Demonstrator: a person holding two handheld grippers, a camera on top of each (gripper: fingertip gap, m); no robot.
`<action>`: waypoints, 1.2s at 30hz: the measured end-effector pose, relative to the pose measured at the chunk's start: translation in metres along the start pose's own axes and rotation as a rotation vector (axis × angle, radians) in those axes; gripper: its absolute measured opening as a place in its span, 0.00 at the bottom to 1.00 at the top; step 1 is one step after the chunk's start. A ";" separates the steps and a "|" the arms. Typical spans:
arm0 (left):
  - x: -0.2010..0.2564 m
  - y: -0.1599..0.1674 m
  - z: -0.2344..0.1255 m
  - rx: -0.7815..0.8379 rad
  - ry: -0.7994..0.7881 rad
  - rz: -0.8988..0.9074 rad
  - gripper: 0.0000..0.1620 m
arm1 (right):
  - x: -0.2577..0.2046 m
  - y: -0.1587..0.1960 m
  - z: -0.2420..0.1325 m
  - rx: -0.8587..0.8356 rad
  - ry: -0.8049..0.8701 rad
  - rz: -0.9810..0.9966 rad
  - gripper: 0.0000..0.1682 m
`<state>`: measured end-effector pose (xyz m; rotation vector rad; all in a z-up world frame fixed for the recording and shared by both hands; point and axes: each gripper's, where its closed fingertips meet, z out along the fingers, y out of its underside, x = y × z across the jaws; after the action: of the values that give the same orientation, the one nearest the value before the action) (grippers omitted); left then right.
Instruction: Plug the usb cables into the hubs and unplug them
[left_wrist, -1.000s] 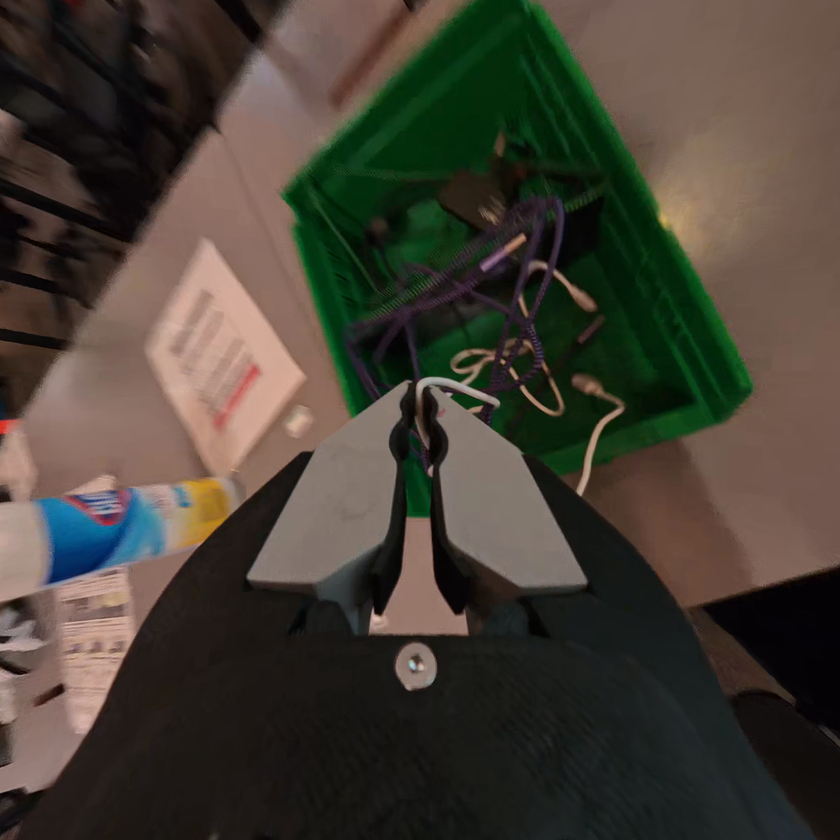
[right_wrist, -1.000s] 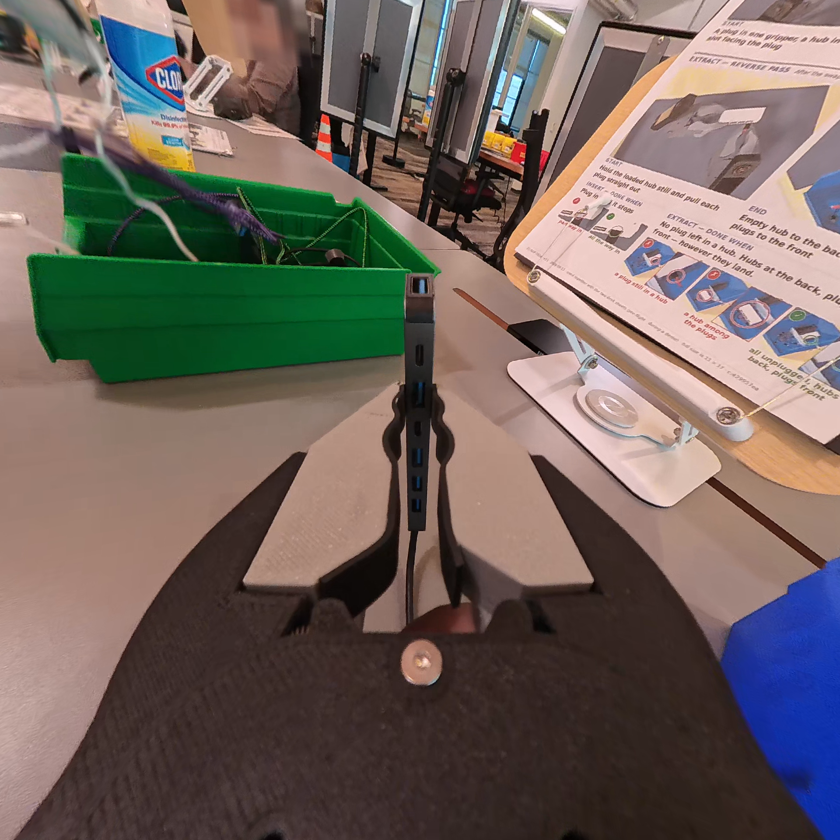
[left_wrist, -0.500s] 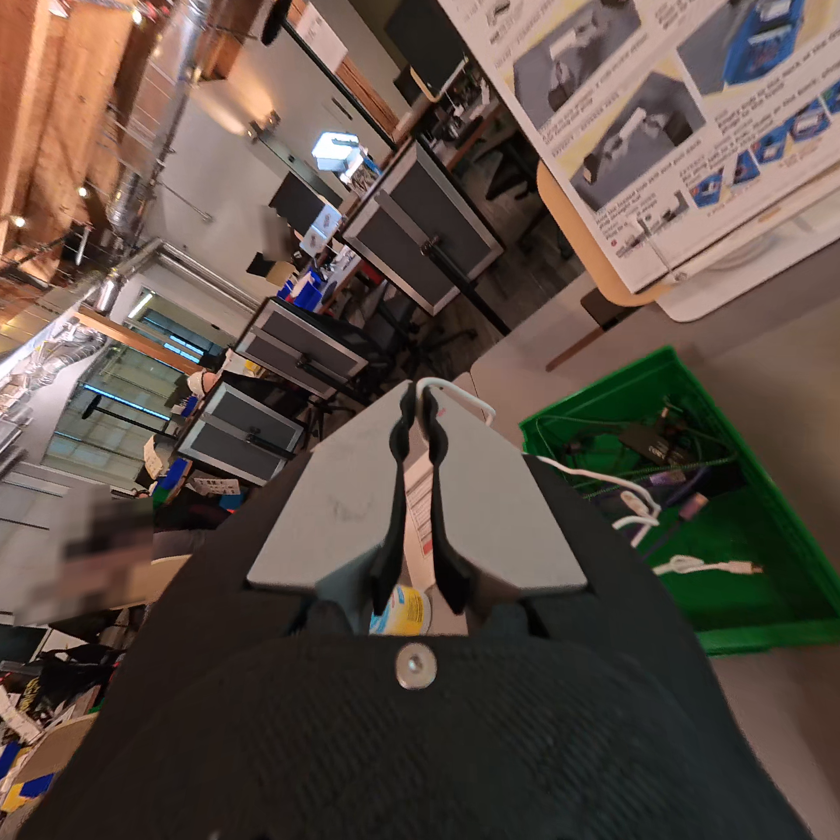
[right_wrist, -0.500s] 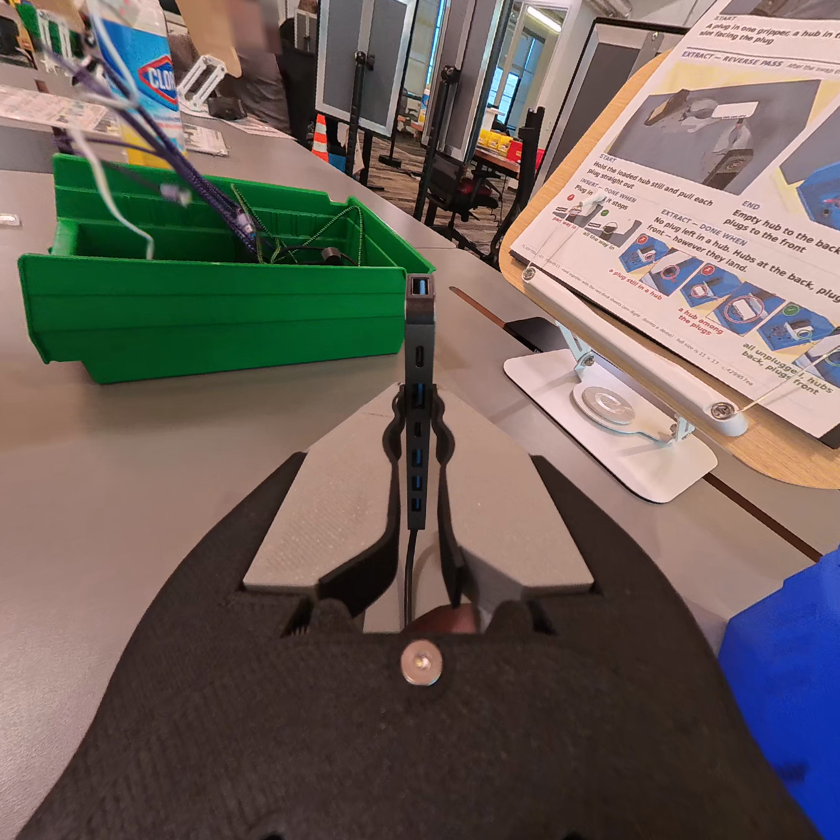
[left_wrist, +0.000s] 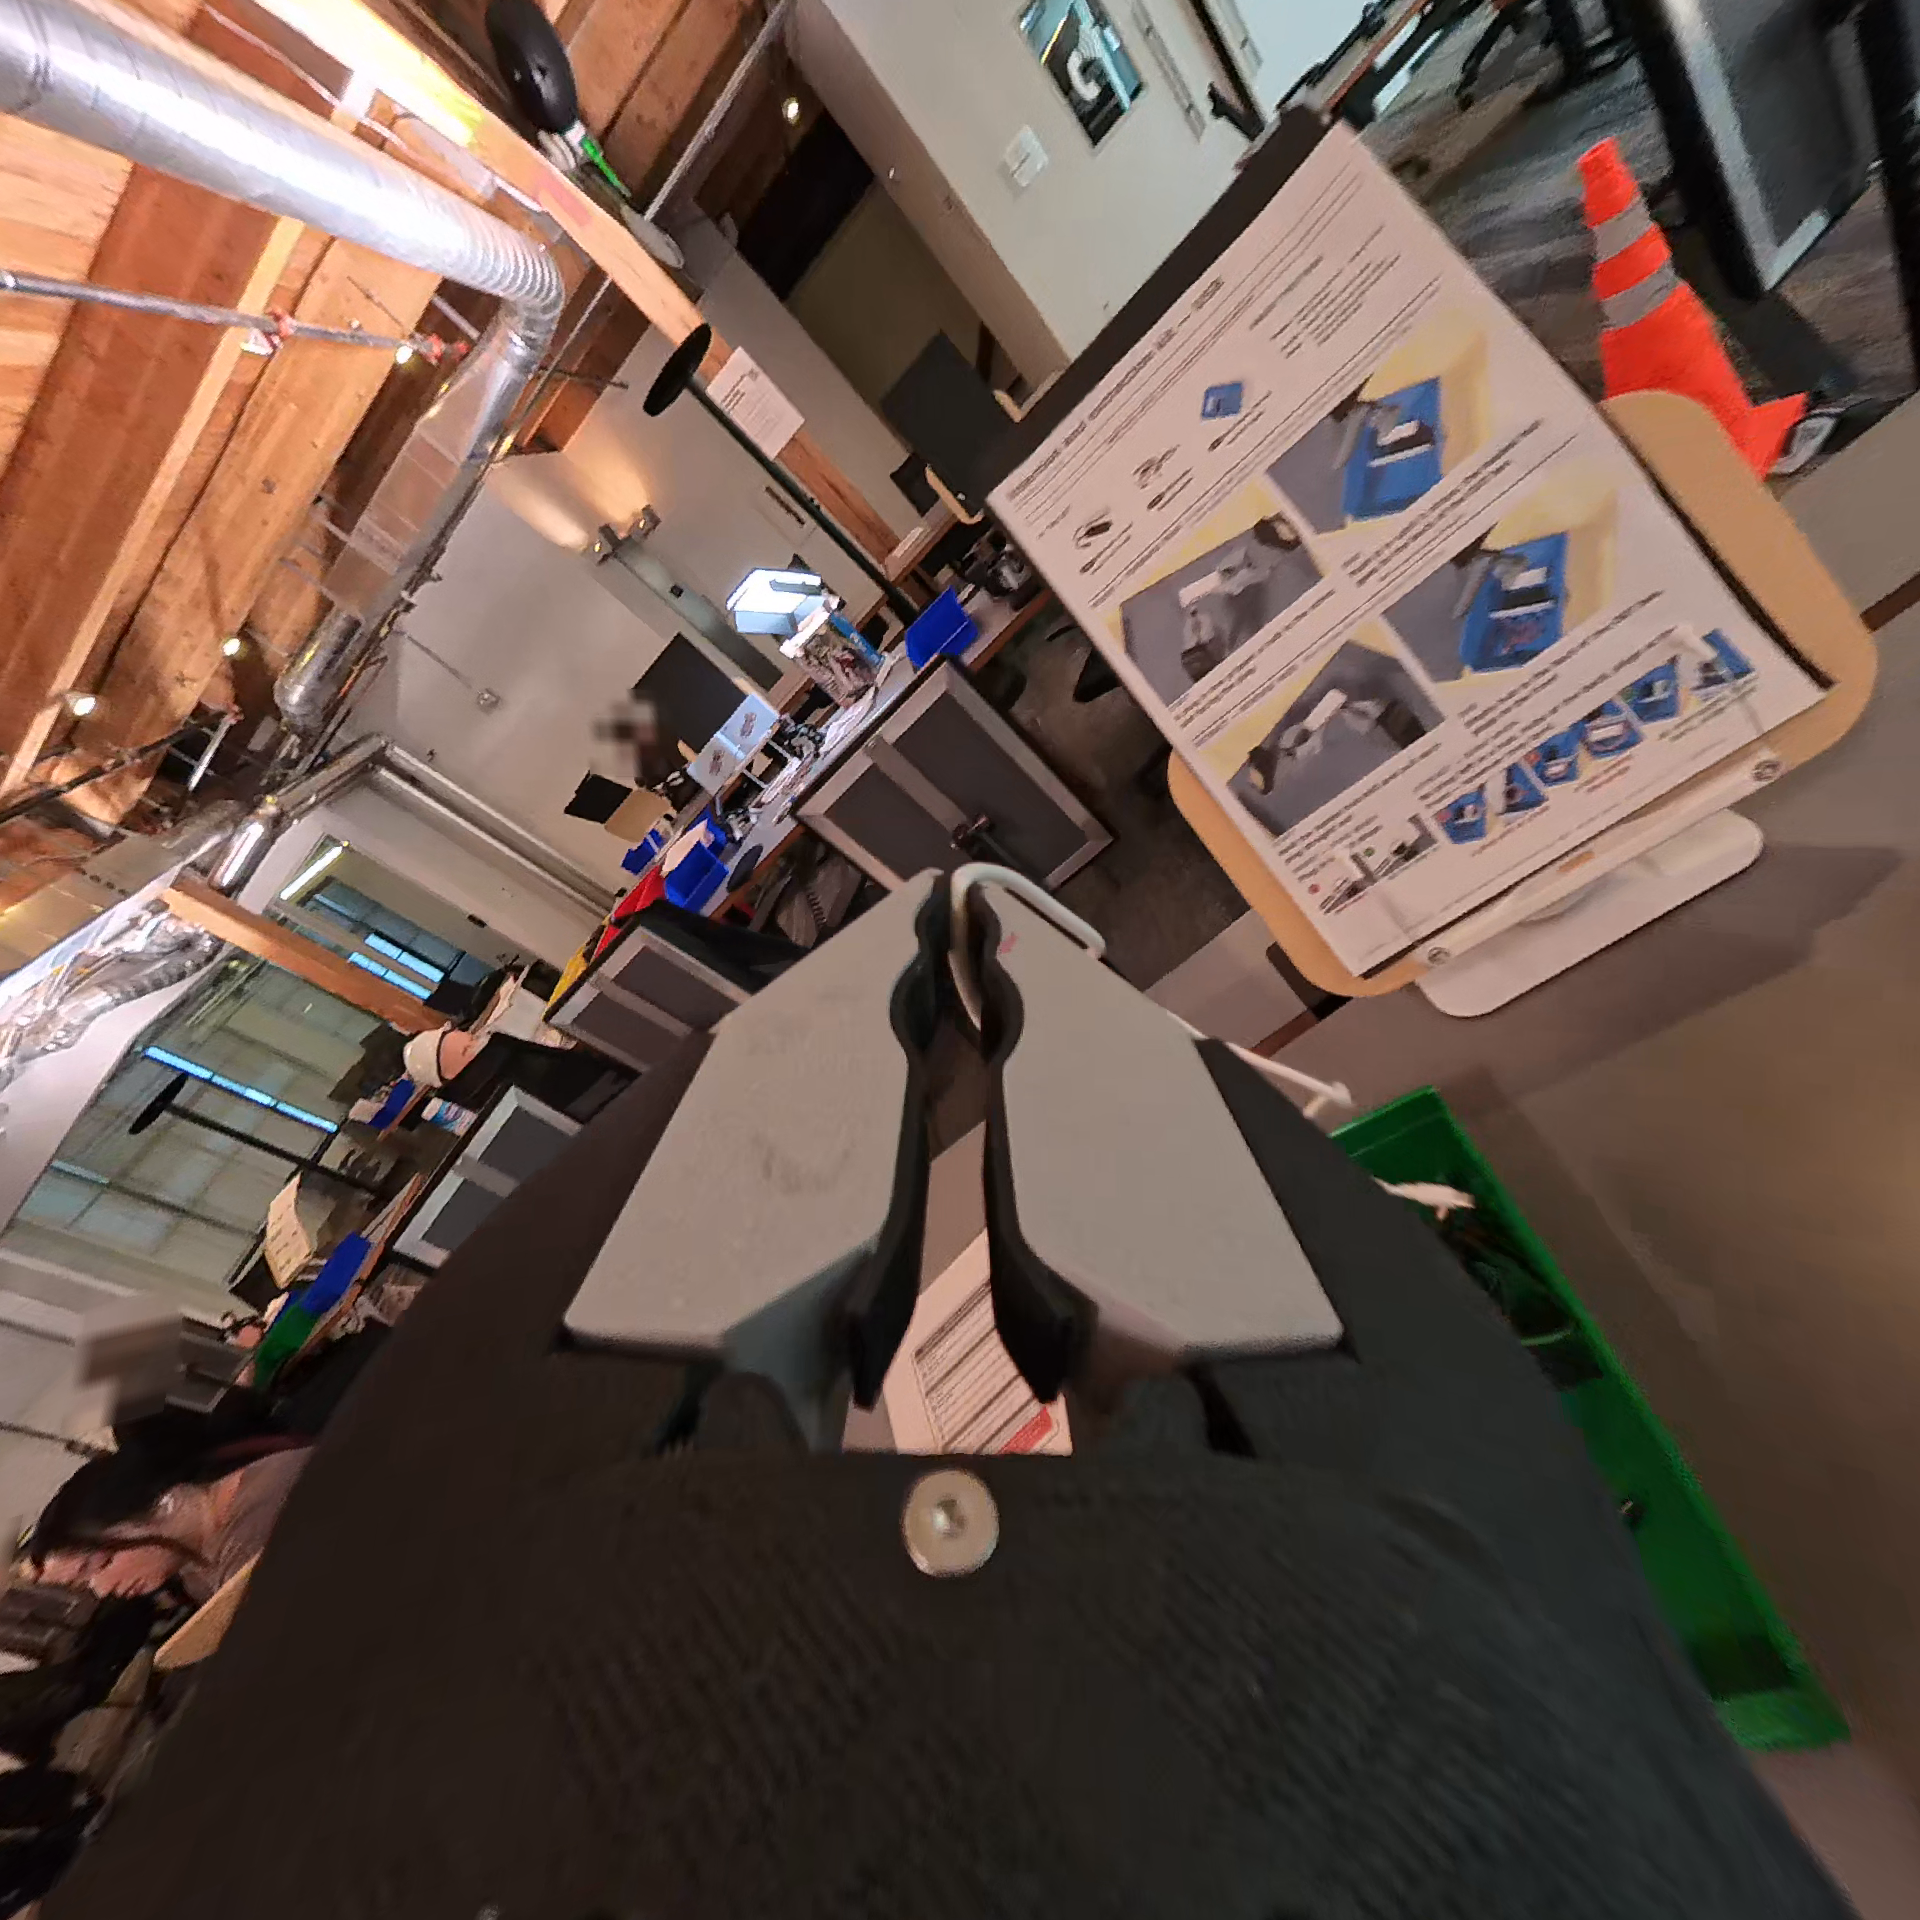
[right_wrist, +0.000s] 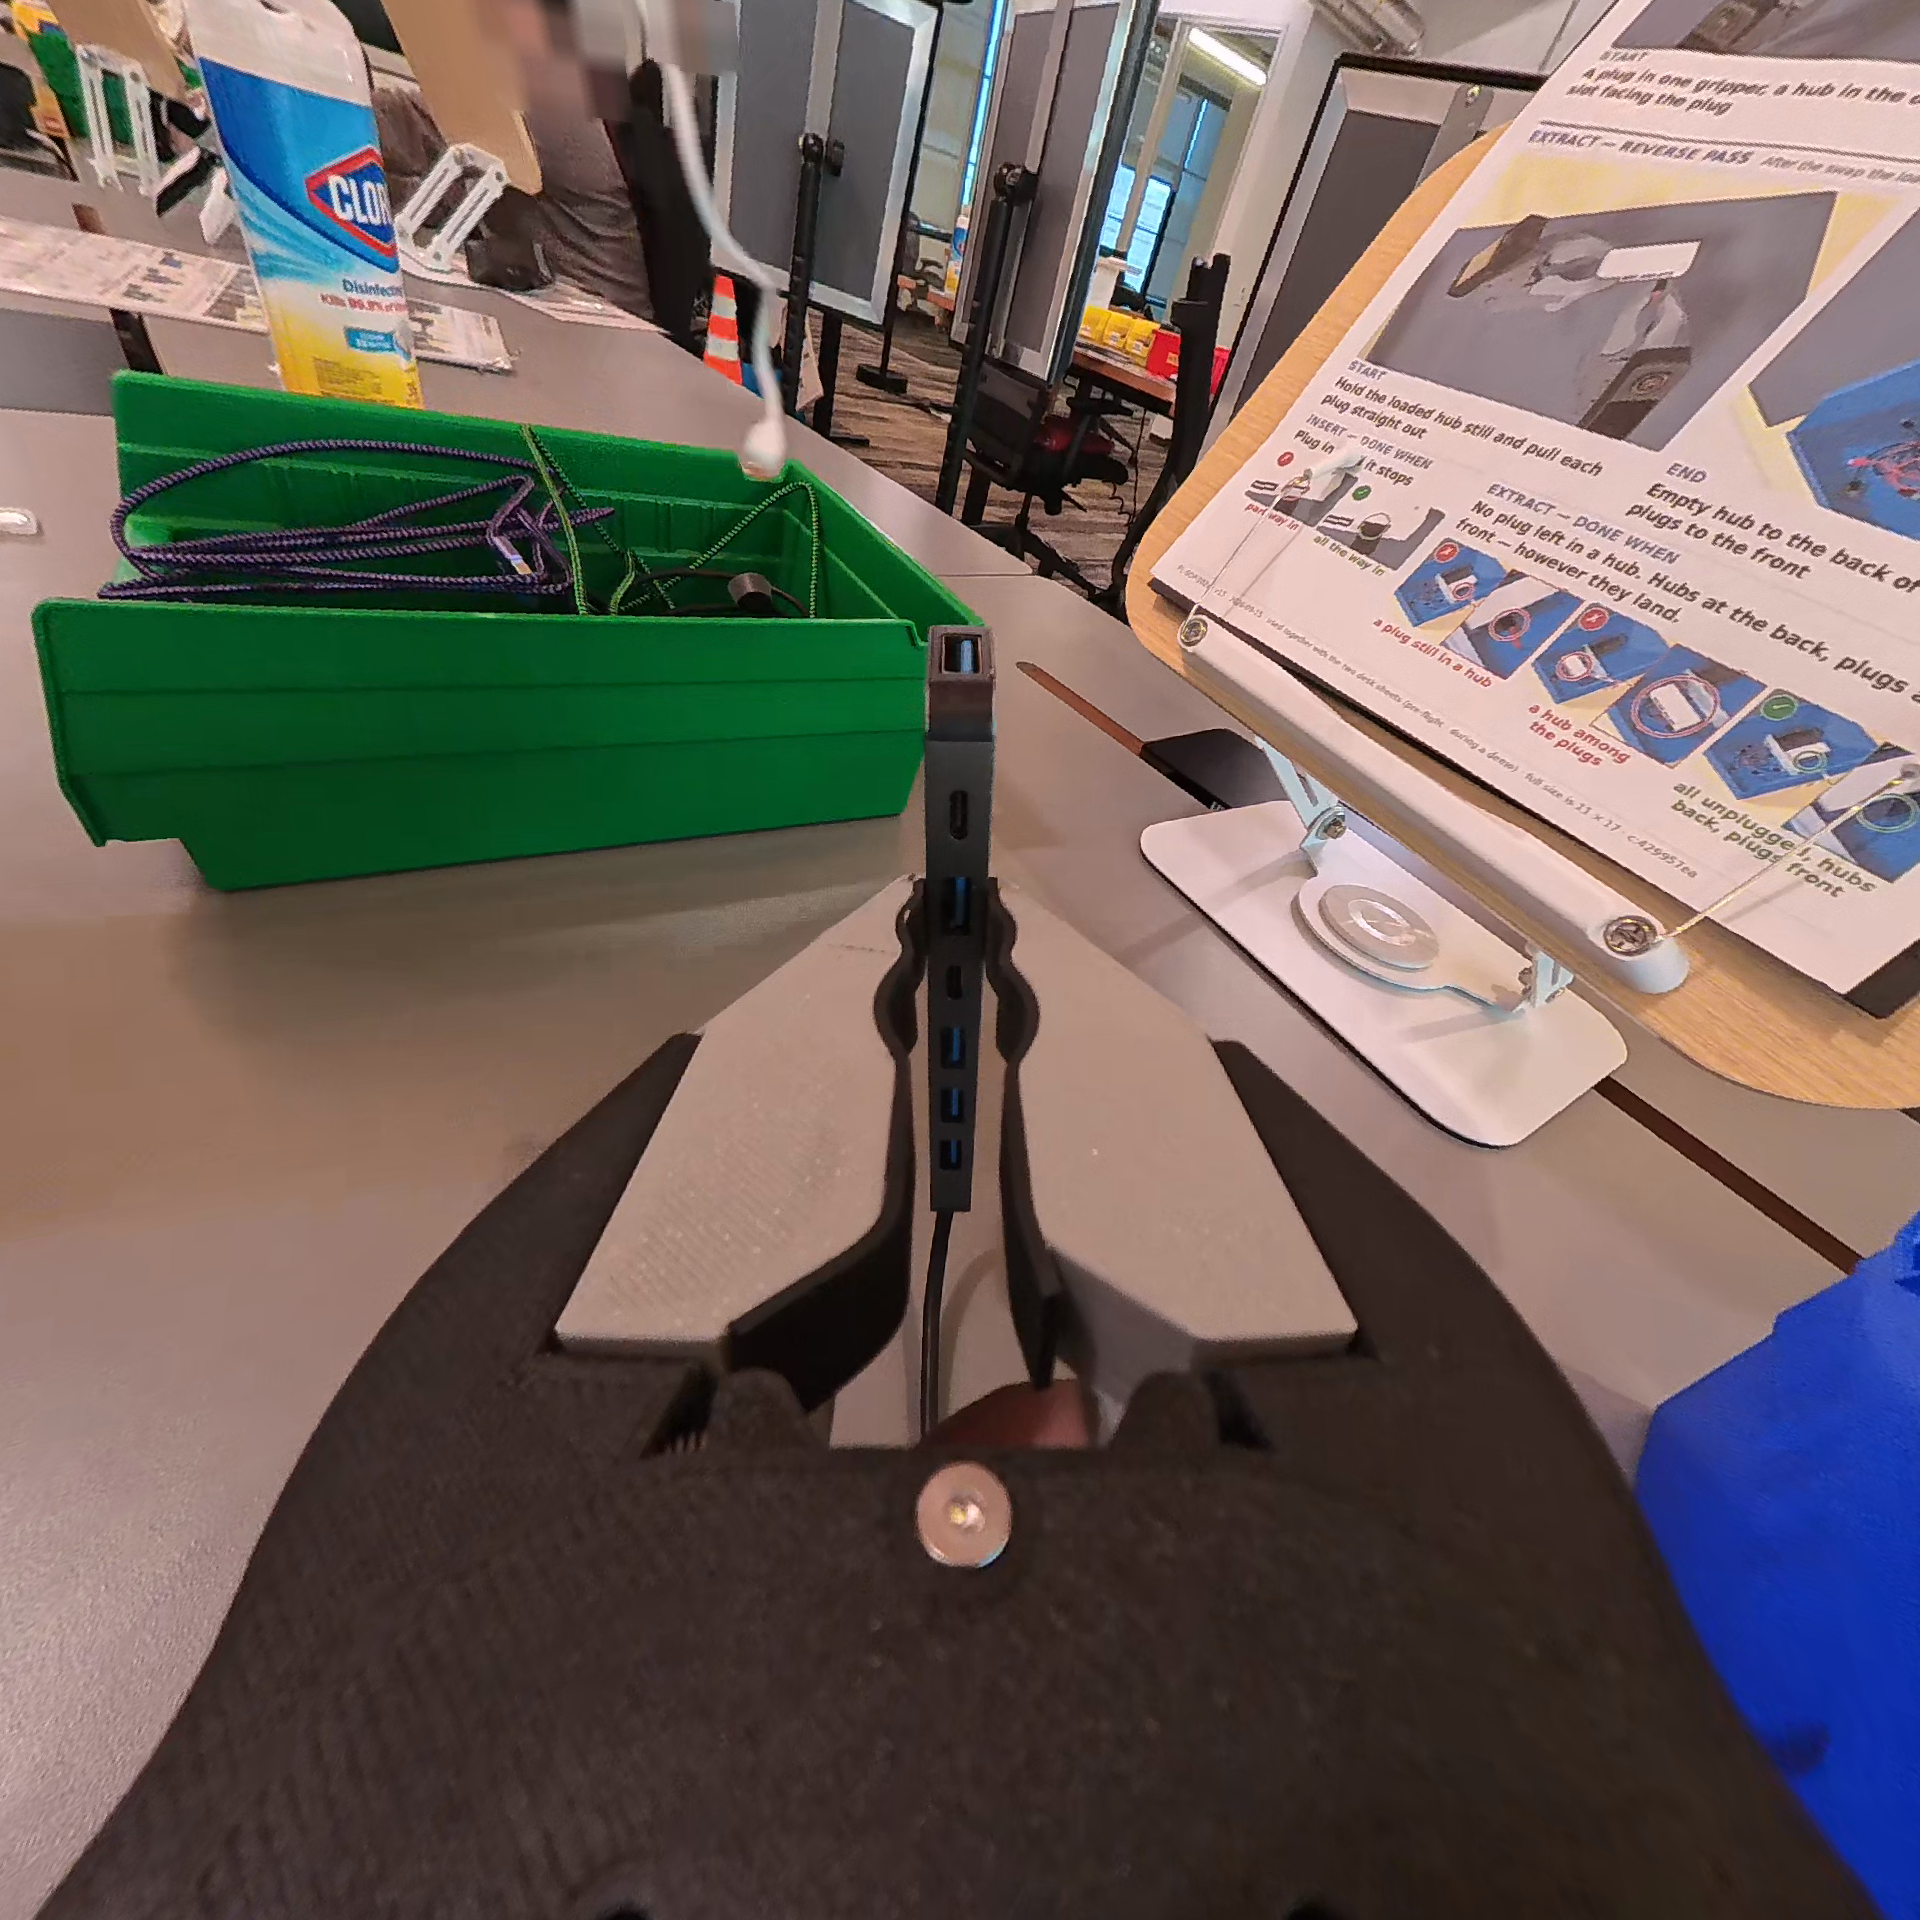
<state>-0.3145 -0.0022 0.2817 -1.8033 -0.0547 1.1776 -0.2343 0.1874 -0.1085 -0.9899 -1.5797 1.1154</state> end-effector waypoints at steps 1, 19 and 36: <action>0.007 -0.006 0.001 0.011 0.011 0.010 0.00 | 0.000 0.000 0.000 0.002 0.001 0.001 0.04; 0.161 0.009 0.044 -0.033 0.278 0.148 0.00 | 0.010 -0.010 -0.008 0.043 0.028 0.019 0.04; 0.360 0.097 -0.002 -0.064 0.819 0.080 0.00 | 0.034 -0.008 -0.013 0.042 0.140 0.059 0.04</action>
<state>-0.1608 0.1193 -0.0359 -2.2310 0.4600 0.4177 -0.2305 0.2202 -0.0912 -1.0689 -1.4178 1.0911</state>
